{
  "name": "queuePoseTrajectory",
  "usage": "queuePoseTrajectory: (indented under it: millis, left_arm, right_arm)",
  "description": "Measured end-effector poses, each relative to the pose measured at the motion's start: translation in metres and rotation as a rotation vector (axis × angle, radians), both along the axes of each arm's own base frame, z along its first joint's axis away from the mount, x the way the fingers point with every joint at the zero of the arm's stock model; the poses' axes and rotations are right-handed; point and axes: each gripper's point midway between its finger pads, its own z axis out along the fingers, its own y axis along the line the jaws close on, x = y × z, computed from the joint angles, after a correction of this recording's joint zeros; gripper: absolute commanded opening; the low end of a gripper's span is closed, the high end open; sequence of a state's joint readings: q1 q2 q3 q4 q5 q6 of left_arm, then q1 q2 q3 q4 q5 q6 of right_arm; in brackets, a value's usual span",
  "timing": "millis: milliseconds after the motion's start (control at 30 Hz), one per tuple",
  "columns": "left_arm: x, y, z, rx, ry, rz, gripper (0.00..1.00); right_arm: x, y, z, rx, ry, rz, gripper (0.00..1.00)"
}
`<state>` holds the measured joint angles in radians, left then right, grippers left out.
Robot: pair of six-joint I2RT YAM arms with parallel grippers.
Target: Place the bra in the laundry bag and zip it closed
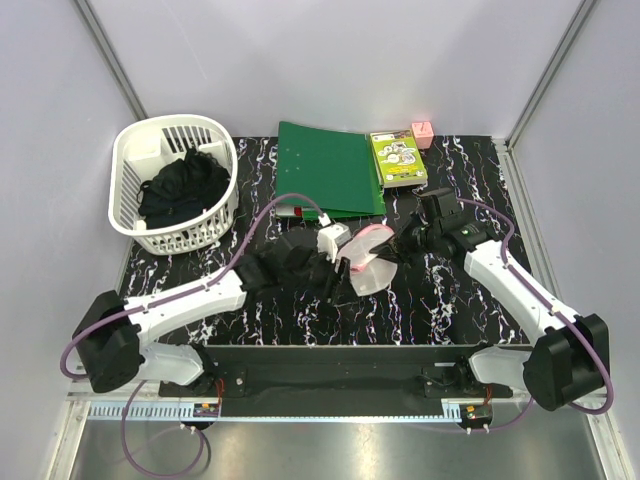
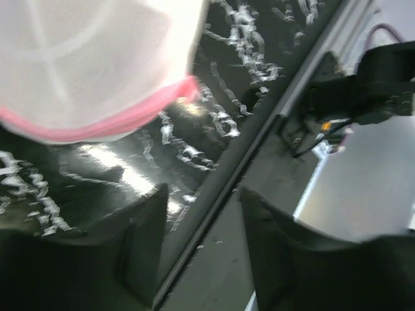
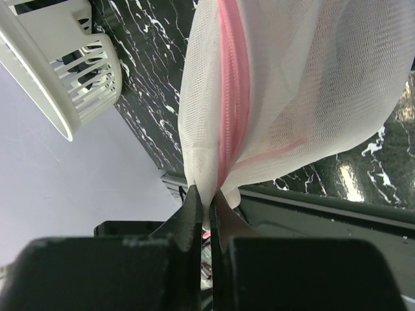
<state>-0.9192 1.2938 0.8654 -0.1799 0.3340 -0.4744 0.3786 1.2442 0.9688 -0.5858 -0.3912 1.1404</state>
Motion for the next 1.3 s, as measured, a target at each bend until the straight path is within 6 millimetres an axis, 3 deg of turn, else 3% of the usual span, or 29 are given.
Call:
queuePoseTrajectory:
  millis: [133,300,500,600,833,1133,1300]
  left_arm:
    - [0.005,-0.009,0.017,-0.012,-0.005,0.036,0.58]
    - [0.027,-0.024,0.041,-0.040,0.062,0.131,0.50]
    - [0.042,-0.023,0.030,0.042,0.307,0.269,0.55]
    - [0.039,-0.019,0.030,0.079,0.389,0.327,0.55]
    - [0.029,-0.013,0.029,0.105,0.562,0.455,0.45]
    - [0.032,-0.017,0.031,0.056,0.771,0.674,0.44]
    - [0.036,-0.024,0.031,-0.003,0.879,0.772,0.31]
  right_arm:
    - [-0.003,0.000,-0.001,0.012,0.042,-0.021,0.00]
    - [-0.005,0.000,-0.002,0.019,0.063,-0.030,0.00]
    - [-0.008,-0.001,-0.004,0.010,0.073,-0.030,0.00]
    - [-0.009,-0.001,-0.005,0.005,0.075,-0.027,0.00]
    - [-0.007,-0.004,-0.005,-0.012,0.064,-0.031,0.00]
    - [-0.007,-0.005,-0.006,-0.025,0.061,-0.027,0.00]
    - [-0.007,-0.005,-0.004,-0.024,0.060,-0.027,0.00]
